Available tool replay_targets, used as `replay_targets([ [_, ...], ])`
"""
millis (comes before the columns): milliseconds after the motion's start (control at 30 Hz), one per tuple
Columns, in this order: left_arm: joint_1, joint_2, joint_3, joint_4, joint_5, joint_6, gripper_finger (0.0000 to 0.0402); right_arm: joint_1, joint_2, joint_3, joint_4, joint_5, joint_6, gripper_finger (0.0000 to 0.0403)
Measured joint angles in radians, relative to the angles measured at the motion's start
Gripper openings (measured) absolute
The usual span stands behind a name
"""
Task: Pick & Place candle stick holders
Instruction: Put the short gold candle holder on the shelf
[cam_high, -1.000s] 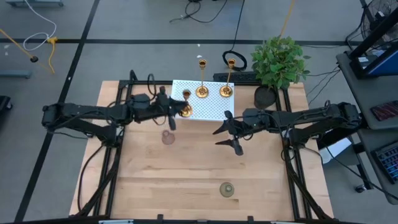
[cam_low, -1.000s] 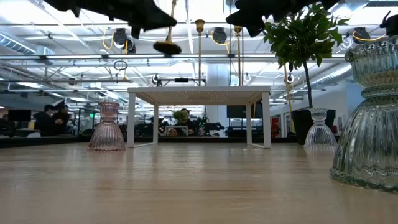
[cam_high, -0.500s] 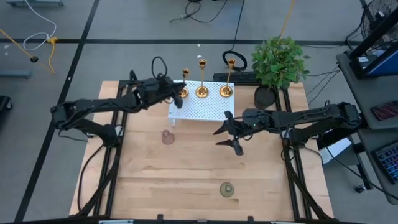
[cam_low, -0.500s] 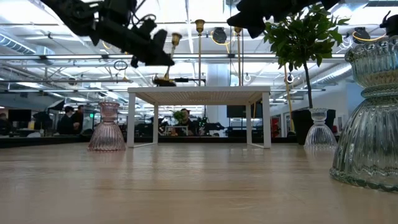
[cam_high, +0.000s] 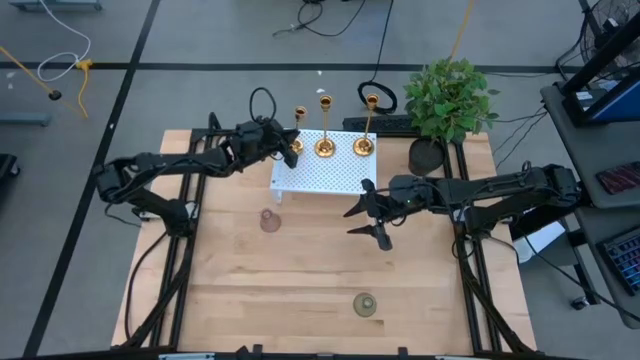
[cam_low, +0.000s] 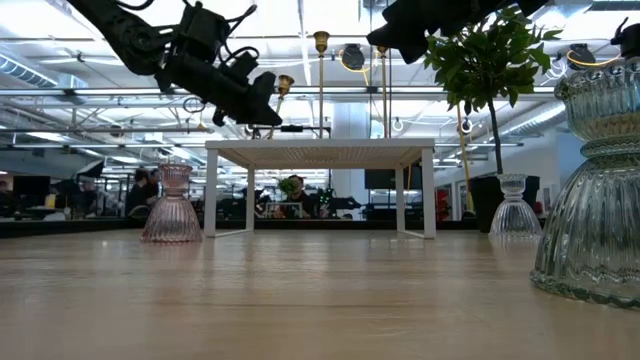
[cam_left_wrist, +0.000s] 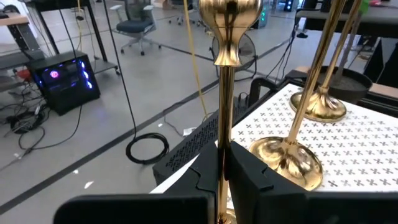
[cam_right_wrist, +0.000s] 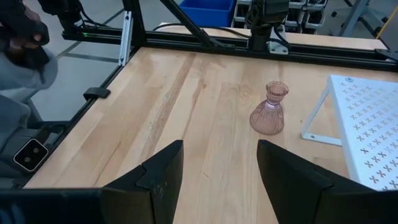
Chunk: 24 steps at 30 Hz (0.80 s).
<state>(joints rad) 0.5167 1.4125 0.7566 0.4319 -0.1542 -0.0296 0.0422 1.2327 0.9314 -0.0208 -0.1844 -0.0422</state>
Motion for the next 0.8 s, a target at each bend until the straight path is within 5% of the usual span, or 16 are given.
replay_targets([
  [800, 0.000, 0.002, 0.000, -0.143, -0.038, 0.025, 0.0046, 0.000, 0.000, 0.000, 0.000, 0.000, 0.000, 0.0196],
])
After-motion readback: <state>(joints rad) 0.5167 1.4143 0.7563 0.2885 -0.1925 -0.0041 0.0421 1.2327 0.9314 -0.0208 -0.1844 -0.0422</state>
